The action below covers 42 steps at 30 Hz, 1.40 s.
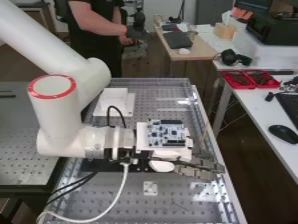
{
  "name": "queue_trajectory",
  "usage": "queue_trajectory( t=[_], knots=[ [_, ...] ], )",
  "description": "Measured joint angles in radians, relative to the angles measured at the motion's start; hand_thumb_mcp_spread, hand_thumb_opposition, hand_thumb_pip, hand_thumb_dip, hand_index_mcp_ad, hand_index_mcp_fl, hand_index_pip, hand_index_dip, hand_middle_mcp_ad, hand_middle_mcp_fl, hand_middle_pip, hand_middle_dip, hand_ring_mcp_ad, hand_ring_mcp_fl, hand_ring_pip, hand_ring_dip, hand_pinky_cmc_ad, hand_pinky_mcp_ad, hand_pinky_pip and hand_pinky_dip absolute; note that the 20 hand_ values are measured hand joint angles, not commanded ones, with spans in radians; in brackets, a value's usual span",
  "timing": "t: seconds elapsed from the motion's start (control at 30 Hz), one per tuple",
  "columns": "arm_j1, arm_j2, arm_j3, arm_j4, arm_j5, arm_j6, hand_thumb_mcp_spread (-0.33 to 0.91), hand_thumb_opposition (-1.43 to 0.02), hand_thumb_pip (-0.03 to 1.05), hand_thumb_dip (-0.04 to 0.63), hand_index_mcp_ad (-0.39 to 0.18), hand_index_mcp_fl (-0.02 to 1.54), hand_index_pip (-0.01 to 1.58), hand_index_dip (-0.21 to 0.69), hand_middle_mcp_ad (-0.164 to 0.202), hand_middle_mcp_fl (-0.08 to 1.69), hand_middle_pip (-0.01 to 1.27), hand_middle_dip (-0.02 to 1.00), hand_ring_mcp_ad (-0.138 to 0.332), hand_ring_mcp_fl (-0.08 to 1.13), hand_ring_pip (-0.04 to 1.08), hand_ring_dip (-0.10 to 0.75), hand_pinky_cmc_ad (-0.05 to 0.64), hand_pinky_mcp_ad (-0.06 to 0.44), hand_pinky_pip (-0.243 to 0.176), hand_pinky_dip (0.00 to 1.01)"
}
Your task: Grab the drill bit and place it in the clear container
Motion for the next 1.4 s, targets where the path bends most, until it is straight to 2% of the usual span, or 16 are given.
queue_trajectory(
  t=[0.67, 0.8, 1.1, 1.17, 1.27, 1.4],
  knots=[
    [0.001, -0.014, 0.01, 0.011, 0.002, 0.017, 0.62, -0.92, 0.52, 0.237, -0.138, 0.52, 1.41, 0.244, 0.065, 0.33, 0.13, 0.21, 0.175, 0.07, 0.09, 0.024, 0.325, 0.126, -0.065, 0.19],
    [0.0, -0.016, 0.011, 0.016, -0.001, 0.027, 0.62, -0.92, 0.52, 0.237, -0.138, 0.58, 1.36, 0.236, 0.068, 0.34, 0.13, 0.21, 0.175, 0.08, 0.09, 0.024, 0.325, 0.127, -0.061, 0.19],
    [-0.003, -0.014, 0.014, 0.008, -0.01, 0.046, 0.61, -0.94, 0.5, 0.237, -0.141, 0.61, 1.26, 0.234, 0.065, 0.37, 0.13, 0.21, 0.175, 0.08, 0.1, 0.03, 0.321, 0.129, -0.052, 0.19],
    [-0.004, -0.014, 0.017, -0.007, -0.012, 0.038, 0.62, -0.93, 0.53, 0.239, -0.141, 0.6, 1.25, 0.229, 0.065, 0.37, 0.13, 0.21, 0.175, 0.08, 0.1, 0.03, 0.319, 0.133, -0.052, 0.19],
    [-0.006, -0.013, 0.022, -0.03, -0.022, 0.024, 0.58, -0.9, 0.56, 0.239, -0.141, 0.49, 1.2, 0.202, 0.068, 0.36, 0.13, 0.21, 0.175, 0.08, 0.1, 0.03, 0.323, 0.133, -0.052, 0.19],
    [-0.008, -0.011, 0.028, -0.048, -0.038, -0.004, 0.55, -0.87, 0.56, 0.239, -0.143, 0.49, 1.14, 0.176, 0.065, 0.33, 0.12, 0.21, 0.176, 0.08, 0.1, 0.03, 0.321, 0.133, -0.052, 0.19]
  ],
)
